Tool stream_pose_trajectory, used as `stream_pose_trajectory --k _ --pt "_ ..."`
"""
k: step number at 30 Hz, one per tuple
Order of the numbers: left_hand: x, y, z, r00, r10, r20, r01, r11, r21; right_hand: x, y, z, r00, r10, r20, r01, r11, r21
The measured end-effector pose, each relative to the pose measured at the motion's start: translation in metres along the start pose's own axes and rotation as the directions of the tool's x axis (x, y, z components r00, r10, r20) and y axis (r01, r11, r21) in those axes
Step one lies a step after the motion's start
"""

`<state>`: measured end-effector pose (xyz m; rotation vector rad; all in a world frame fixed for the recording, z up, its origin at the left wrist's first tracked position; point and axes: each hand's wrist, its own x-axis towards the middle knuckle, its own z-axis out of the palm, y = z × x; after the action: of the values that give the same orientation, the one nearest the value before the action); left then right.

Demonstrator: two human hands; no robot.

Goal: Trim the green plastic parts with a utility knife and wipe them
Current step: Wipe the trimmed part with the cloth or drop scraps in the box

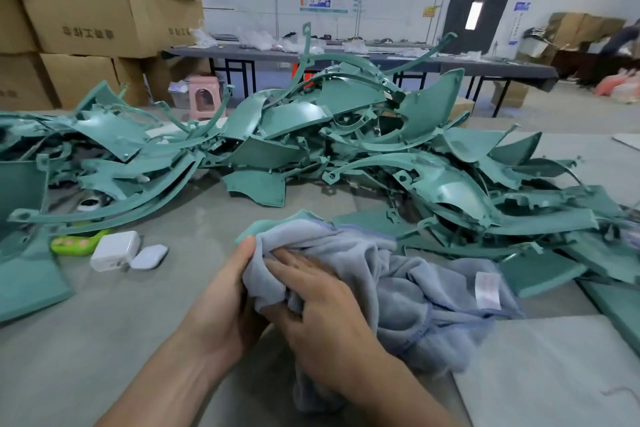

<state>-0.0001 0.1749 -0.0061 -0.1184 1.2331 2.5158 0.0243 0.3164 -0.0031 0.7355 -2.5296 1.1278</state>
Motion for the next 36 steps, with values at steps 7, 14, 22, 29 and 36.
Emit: stream_pose_trajectory --k 7,14,22,29,36 --pt "0.002 -0.010 0.009 0.997 0.048 -0.052 -0.047 0.998 0.035 0.022 0.002 0.000 0.965 0.137 -0.225 -0.182 0.964 -0.192" --pt "0.005 -0.008 0.008 0.995 0.092 -0.034 -0.088 0.988 0.123 0.024 0.014 -0.013 0.973 0.134 -0.189 -0.194 0.915 -0.354" --pt "0.009 -0.007 -0.002 0.980 0.164 -0.116 -0.137 0.968 0.210 0.010 0.003 -0.002 0.996 0.060 -0.064 -0.073 0.972 -0.222" --pt "0.002 -0.008 0.006 0.958 0.174 -0.227 -0.152 0.982 0.113 -0.002 -0.004 -0.001 0.984 0.167 -0.057 -0.172 0.981 -0.094" --pt "-0.002 0.003 0.015 0.951 0.204 -0.231 -0.218 0.975 -0.039 0.006 0.014 -0.011 0.960 0.250 -0.127 -0.279 0.900 -0.336"
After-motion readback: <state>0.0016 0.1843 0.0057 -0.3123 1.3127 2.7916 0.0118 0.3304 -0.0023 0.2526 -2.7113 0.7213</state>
